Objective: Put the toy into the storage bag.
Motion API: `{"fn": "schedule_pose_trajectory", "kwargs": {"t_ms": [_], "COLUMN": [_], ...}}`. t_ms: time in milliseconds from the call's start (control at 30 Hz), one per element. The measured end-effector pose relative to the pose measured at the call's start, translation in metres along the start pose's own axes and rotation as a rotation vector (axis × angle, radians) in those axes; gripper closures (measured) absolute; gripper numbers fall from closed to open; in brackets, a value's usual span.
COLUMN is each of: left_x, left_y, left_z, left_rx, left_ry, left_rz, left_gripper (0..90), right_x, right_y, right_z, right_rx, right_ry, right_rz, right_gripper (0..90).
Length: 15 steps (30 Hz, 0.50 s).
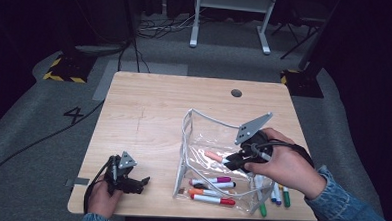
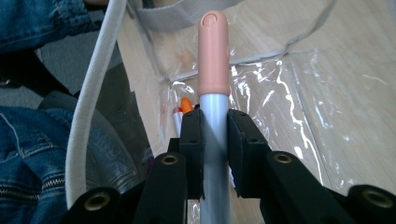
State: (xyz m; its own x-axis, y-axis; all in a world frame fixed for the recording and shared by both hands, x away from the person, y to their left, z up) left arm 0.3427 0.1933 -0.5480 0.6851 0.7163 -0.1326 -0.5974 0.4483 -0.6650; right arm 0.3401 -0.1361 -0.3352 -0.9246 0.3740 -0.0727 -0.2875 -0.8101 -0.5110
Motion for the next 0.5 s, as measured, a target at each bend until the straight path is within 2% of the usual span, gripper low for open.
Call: {"fn": "schedule_pose_trajectory", "kwargs": {"t_ms": [167, 500], "left_x": [0.000, 0.000], "left_y": [0.000, 0.000], "left_z": [0.000, 0.000], "left_rx": [0.000, 0.000], "left_ry": [0.000, 0.000], "left_rz": [0.000, 0.001], "left_gripper": [0.0, 0.0], "right_x": [0.006, 0.013], "right_y": [-0.002, -0.005], "right_z": [-0.013, -0.040], "right_rx": [0.057, 0.124], "right_ry": [-0.026, -0.065], "right_rz": [0.040, 0.069], "right_gripper": [77.2, 77.2]}}
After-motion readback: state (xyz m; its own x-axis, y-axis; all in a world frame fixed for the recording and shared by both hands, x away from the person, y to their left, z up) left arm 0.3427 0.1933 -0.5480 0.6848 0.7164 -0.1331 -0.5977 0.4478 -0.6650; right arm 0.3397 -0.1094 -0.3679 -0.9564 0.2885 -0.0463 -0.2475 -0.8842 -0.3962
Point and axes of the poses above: each handheld gripper's, and its own axes: z roughly backward along the jaws, y roughly out of its underside, x roughly to its left, the point moved 5 cm from there along -z, roughly forward along the jaws, and after that the axes turned 9 degrees about y, right-handed, at the moved point
